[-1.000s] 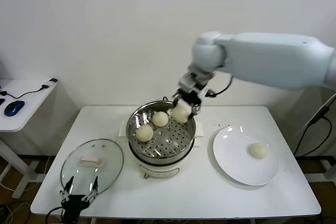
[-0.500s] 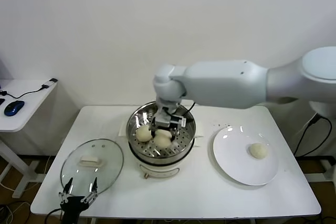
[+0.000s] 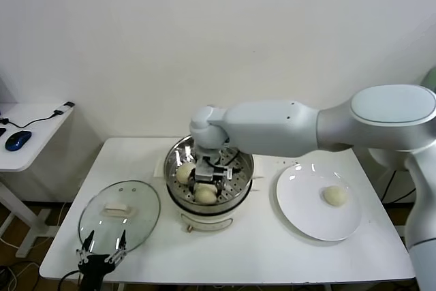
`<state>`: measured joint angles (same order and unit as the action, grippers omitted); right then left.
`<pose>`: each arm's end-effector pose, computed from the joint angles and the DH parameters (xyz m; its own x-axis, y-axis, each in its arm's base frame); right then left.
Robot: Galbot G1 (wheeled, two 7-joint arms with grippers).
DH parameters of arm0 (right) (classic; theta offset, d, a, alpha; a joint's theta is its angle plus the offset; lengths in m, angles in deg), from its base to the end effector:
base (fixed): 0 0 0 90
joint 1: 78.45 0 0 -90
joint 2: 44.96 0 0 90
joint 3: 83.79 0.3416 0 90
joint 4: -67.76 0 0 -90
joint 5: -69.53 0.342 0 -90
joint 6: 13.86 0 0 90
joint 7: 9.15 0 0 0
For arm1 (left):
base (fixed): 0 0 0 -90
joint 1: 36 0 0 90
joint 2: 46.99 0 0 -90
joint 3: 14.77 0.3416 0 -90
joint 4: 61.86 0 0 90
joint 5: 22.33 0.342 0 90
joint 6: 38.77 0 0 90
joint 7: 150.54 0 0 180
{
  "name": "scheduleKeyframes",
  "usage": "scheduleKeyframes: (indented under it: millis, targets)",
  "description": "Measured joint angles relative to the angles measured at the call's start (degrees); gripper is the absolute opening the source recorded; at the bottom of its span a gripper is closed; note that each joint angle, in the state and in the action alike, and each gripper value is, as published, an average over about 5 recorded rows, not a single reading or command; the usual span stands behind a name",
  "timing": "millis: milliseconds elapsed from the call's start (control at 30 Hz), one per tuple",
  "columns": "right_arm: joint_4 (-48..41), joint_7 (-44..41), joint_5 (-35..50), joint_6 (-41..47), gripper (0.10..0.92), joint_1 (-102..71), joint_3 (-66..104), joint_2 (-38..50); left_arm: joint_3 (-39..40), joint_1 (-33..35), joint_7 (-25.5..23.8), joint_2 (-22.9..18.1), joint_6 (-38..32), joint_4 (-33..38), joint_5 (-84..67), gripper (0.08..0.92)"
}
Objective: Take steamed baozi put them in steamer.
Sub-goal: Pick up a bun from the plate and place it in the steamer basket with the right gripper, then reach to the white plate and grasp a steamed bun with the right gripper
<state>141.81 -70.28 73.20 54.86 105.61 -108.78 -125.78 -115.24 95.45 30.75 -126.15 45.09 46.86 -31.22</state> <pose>0.4862 0.2247 -0.1048 0.0131 -0.0998 0.9949 -0.1016 -0.9900 -0.0979 0.0953 0.1014 -0.3732 -0.9601 -0.1214 0.2521 -0.0927 0.9881 0.1227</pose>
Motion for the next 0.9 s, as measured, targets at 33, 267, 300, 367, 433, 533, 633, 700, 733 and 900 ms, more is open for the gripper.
scheduleKeyframes:
  millis: [33,267,300,367,433,533,633,700,733,900]
  targets:
    - [-0.2,0.0,0.1,-0.2,0.816,0.0,0.1,0.0,0.0,0.0,0.0,0.0,0.0,0.0,0.0,0.823]
    - [-1.3,-1.5,2.6,-1.8,0.823,1.7,0.5,0.8,0.1,0.1,0.0,0.0,0.0,0.3,0.0,0.823]
    - [-1.4,-1.8,3.3,-2.0,0.823,2.2,0.4,1.0,0.1,0.1,0.0,0.0,0.0,0.3,0.0,0.823]
    - [-1.9,-2.4,4.8,-2.4,0.823,3.5,0.2,1.6,0.2,0.1,0.0,-0.1,0.0,0.3,0.1,0.823]
    - [-2.3,-3.1,6.6,-2.7,0.823,5.0,-0.2,2.4,0.3,0.0,0.0,-0.1,0.0,0.3,0.1,0.823]
    - [-3.1,-4.2,9.9,-2.9,0.823,7.4,-1.1,4.0,0.3,0.0,0.0,-0.1,-0.1,0.3,0.1,0.823]
    - [-4.1,-5.5,13.6,-2.6,0.823,10.2,-2.6,6.3,0.3,0.0,0.0,-0.1,-0.1,0.3,0.2,0.823]
    - [-4.8,-6.2,16.0,-1.7,0.823,12.1,-3.9,8.3,0.2,0.0,0.1,-0.1,-0.2,0.3,0.1,0.823]
    - [-5.0,-6.5,17.0,-1.1,0.823,13.1,-4.8,9.5,0.2,0.0,0.1,-0.1,-0.2,0.3,0.1,0.823]
    - [-5.5,-7.2,20.4,3.9,0.823,17.1,-9.7,16.6,0.1,-0.3,0.1,-0.1,-0.2,0.3,-0.1,0.823]
